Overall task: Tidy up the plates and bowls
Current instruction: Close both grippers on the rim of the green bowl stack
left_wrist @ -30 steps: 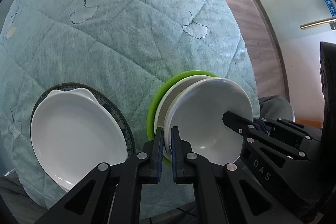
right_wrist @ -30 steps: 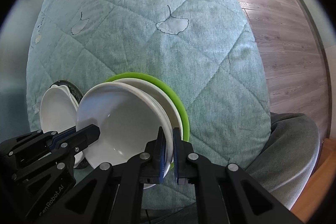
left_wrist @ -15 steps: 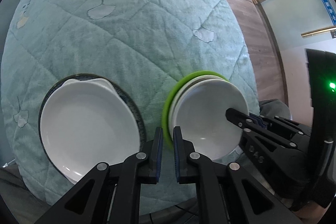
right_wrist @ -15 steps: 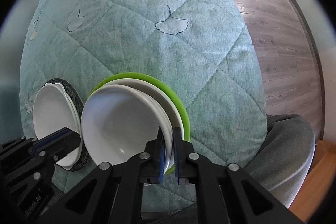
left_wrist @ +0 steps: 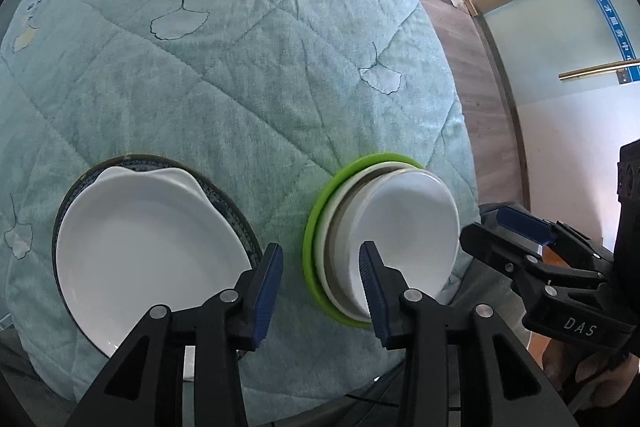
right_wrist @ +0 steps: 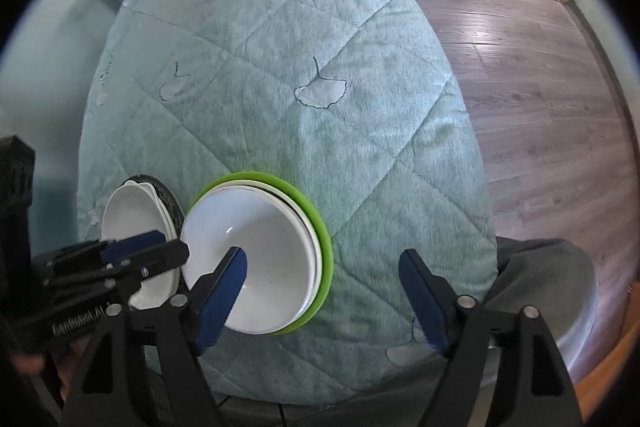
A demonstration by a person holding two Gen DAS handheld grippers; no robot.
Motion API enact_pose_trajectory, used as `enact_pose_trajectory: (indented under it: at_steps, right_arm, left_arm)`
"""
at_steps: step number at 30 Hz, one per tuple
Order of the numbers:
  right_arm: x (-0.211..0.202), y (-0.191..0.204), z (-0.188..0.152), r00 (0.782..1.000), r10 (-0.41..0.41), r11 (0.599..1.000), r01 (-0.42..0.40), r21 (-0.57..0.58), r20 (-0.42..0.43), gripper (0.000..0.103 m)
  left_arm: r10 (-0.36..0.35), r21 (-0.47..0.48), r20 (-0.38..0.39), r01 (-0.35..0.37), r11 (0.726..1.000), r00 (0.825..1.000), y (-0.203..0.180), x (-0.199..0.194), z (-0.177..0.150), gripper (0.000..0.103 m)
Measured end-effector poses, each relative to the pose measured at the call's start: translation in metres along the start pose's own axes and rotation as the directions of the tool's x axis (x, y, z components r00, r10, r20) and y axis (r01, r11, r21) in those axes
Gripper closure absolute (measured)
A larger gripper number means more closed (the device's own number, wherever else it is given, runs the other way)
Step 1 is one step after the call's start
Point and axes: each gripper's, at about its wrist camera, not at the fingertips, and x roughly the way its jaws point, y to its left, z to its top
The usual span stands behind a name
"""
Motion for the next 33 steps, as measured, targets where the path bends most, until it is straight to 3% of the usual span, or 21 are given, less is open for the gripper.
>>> enact_pose_trajectory:
  at_steps: [10, 12, 15, 23, 33]
  right_arm:
    - [0.044, -0.027, 0.007, 0.984, 0.131, 0.991, -0.126, 0.052, -0.122, 0.026]
    - [0.051, -0.029, 0.010, 0.981, 0.137, 0.990, -0.130, 0.053, -0.136, 0.043]
    - [0.060, -0.027, 0.011, 0.977, 0.136, 0.990, -0.131, 0.043, -0.161, 0.059]
    - [0.073, -0.013, 0.008, 0.962, 0.186, 0.983, -0.181, 0.043, -0.198, 0.084]
    - [0.072, -0.005, 0.009, 0.970, 0.152, 0.988, -0.146, 0.045, -0.191, 0.084]
  left_arm:
    - [-0.048, 0.007, -0.077, 0.049, 0.999, 0.996, -0.005, 0.033, 0.015, 0.065]
    - [-0.053, 0.015, -0.094, 0.054, 0.998, 0.994, -0.008, 0.040, 0.016, 0.067]
    - [-0.031, 0.027, -0.101, 0.034, 0.999, 0.994, -0.007, 0.046, 0.016, 0.074]
    - [-0.029, -0.006, -0.090, 0.029, 1.000, 0.995, 0.000, 0.049, 0.013, 0.079]
    - [-0.024, 0.006, -0.085, 0.025, 1.000, 0.996, 0.001, 0.049, 0.011, 0.081]
